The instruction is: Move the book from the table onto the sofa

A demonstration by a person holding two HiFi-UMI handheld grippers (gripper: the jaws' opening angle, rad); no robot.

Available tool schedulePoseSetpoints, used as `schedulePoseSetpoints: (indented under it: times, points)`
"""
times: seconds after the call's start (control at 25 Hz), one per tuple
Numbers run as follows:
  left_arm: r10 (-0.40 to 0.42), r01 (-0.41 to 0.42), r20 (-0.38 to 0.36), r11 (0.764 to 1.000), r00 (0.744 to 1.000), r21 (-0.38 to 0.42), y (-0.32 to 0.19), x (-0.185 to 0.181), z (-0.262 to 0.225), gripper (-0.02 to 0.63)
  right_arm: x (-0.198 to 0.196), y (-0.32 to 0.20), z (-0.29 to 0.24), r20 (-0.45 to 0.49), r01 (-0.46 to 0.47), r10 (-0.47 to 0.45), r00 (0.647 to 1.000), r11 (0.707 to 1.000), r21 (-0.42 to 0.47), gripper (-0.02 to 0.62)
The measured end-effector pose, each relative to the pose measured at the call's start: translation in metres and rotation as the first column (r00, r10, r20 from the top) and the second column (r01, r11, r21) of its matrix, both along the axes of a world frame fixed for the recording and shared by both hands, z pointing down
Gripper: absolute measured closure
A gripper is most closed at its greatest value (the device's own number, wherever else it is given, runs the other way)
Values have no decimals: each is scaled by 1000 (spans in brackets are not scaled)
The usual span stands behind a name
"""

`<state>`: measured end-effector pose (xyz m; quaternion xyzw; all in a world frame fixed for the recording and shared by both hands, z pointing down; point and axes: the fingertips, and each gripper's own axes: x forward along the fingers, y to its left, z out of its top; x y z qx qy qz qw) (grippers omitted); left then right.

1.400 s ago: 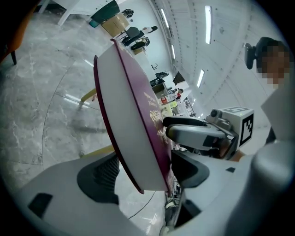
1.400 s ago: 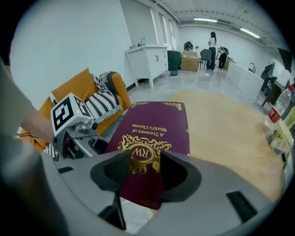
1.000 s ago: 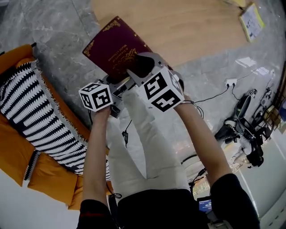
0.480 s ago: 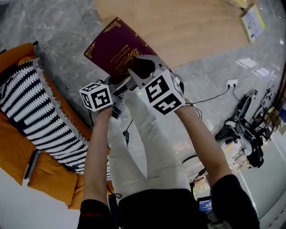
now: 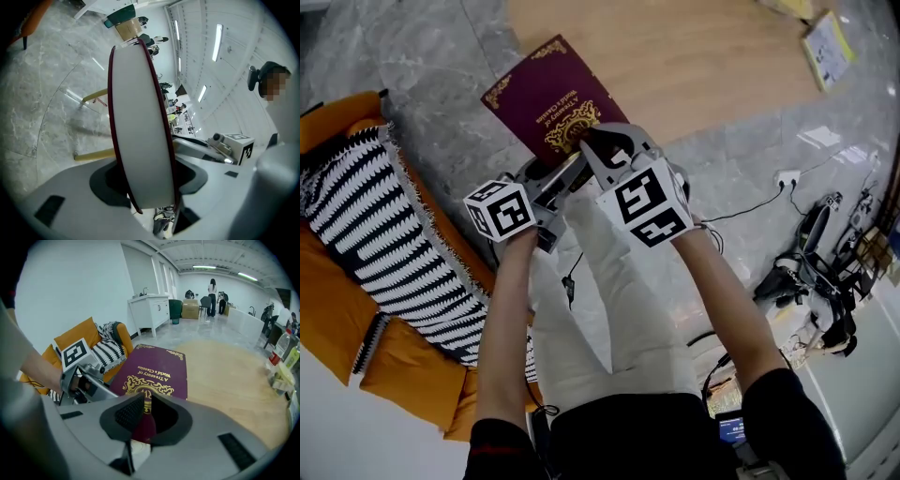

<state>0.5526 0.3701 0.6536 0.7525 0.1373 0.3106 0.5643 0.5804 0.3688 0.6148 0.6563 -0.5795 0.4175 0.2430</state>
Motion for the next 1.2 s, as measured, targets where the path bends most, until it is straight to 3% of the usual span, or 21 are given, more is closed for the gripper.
schedulePoseSetpoints:
  times: [0.52, 0.8, 1.0, 1.2]
  points:
    - [-3, 9, -42, 989, 999, 144, -33, -25, -60, 362, -13, -8, -50, 0, -23, 24, 1000, 998, 63, 548]
    - [-25, 46, -80, 962, 996, 271, -58, -35, -124, 365, -25, -18, -105, 5, -48, 48, 999, 988, 144, 558]
    - [-19, 62, -115, 920, 993, 386, -71, -39, -169, 371, -36, -32, -143, -16, -40, 43, 999, 980, 194, 571]
    - [-39, 92, -132, 899, 990, 428, -71, -44, -211, 376, -37, -32, -183, -23, -24, 30, 999, 974, 224, 575]
